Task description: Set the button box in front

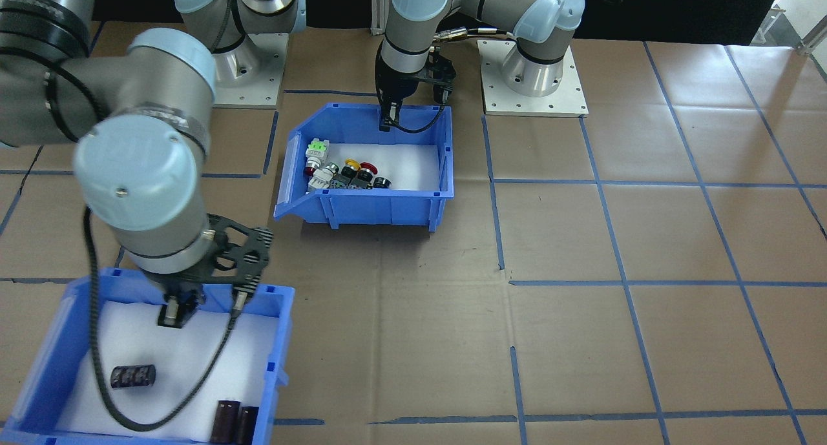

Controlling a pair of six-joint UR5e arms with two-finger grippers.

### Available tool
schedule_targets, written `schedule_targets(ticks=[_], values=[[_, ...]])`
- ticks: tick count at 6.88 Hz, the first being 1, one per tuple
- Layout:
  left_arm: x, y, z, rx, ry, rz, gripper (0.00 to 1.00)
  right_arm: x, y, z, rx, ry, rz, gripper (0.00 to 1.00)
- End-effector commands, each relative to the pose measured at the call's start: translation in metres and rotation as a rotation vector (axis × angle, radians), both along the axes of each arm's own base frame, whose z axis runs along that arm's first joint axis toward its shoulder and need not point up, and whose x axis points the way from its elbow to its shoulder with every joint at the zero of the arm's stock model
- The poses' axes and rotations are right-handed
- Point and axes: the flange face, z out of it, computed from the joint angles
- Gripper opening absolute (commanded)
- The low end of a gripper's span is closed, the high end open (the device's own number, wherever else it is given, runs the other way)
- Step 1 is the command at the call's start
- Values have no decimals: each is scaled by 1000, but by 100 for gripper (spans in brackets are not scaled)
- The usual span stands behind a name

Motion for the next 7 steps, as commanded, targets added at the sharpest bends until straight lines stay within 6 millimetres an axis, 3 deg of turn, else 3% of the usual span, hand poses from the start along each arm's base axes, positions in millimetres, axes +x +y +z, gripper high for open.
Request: schedule_targets(ticks=[1,2,3,4,5,6,7], values=[[80,-41,36,-3,-52,-17,0,-106,43,32,-7,-12,15,2],[118,-54,52,-1,-57,-22,0,-135,65,42,-9,-14,25,1],[148,-66,59,-16,-56,-47,0,-144,91,46,-13,-33,40,1],[175,-92,56,-15,-52,-23,0,-151,117,43,-33,-54,43,1],[188,-127,70,-40,-52,-34,0,-161,143,29,-38,-62,90,1],[189,-176,78,-49,-53,-32,0,-162,174,26,-58,-63,113,1],[185,-227,82,-57,-51,-28,0,-163,205,11,-47,-93,102,1]])
